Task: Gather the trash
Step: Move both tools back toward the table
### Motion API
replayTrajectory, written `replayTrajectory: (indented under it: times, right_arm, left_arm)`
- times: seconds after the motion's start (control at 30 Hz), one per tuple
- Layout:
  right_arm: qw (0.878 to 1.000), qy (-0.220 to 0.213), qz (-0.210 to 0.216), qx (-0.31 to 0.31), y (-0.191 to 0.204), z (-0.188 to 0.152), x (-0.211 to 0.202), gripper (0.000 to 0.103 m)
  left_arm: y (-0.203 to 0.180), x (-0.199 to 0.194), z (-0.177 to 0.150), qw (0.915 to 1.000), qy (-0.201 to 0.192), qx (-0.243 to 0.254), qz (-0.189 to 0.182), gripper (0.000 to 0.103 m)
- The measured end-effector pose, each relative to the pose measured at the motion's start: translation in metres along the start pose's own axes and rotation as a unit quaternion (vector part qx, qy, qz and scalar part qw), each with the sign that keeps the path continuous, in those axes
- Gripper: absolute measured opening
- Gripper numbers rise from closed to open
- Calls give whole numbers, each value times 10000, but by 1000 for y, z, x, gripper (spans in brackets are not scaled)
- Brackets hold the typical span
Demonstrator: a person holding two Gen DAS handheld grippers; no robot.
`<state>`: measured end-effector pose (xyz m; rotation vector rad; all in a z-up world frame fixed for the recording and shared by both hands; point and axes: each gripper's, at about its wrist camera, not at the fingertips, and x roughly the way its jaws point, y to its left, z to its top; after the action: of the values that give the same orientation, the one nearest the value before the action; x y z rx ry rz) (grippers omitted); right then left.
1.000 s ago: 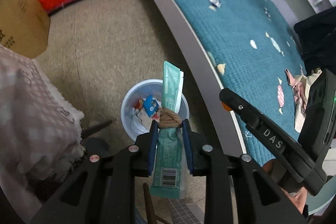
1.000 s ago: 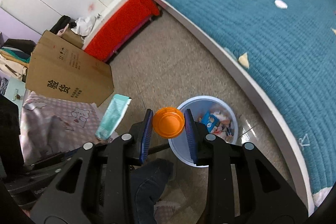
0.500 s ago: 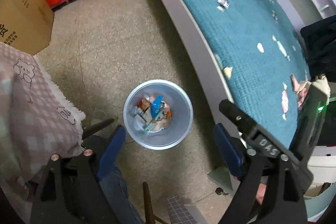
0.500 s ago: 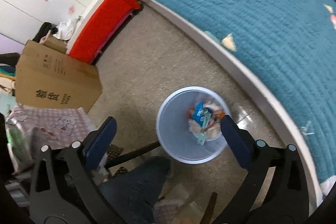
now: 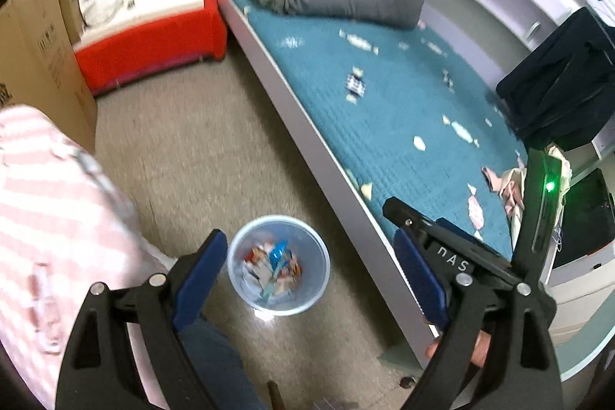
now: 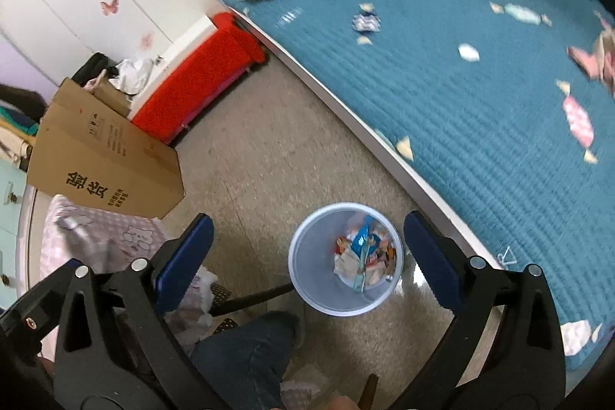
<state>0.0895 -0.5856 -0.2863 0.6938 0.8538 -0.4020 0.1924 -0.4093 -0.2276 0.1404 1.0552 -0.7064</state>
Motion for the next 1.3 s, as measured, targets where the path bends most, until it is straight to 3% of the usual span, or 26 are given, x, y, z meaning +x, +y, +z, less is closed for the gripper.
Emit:
replayTrajectory:
  times: [0.47,0.83,1.1,1.3]
  right_arm:
    - [9916,-691,516,-964,117,-3,-82,97]
    - [9795,-723,884,-1663,201,-32,-103,97]
    - [9654,-623,1162,-2250,272,-61,-106,97]
    - [9525,-407,1369,-2689,326,-90,-92,97]
  left_arm:
    - [52,-118,-12,9930,-1137,-75,297,90]
    - [111,-192,-37,9820,-1724,-412,658,93]
    - [180,-233,-69,9663,-2011,-864,1354,95]
    - [259,-252,-98,9473,-1995,-1430,2059,95]
